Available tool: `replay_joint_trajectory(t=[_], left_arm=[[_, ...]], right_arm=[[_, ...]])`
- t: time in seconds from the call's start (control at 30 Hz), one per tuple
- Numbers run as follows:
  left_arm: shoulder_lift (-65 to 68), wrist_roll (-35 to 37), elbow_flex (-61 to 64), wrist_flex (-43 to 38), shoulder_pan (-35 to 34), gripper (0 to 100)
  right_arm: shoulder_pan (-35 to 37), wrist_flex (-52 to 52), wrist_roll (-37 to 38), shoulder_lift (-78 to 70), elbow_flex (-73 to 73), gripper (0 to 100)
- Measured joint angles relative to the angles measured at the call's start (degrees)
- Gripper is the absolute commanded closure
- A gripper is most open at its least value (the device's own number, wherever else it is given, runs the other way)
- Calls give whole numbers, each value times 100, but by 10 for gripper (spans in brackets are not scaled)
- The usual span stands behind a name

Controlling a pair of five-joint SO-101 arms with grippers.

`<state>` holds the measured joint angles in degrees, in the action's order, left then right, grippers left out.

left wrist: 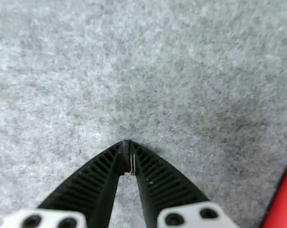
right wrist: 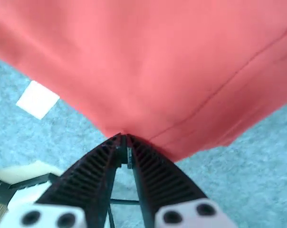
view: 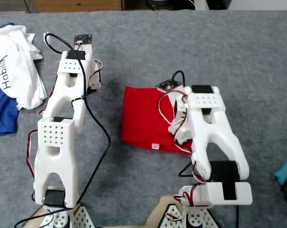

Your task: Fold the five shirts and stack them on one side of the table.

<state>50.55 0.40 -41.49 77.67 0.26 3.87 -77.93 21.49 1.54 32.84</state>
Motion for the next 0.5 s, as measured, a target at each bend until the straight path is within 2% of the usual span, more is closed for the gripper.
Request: replay_joint_trajectory(t=[0.23,0.5], left_arm=[[0,0,0,0,0,980],[0,0,0,0,0,980]], right_arm=[[-18,18,0,0,-97,993],[-18,-1987,-62,0,-2207,993]])
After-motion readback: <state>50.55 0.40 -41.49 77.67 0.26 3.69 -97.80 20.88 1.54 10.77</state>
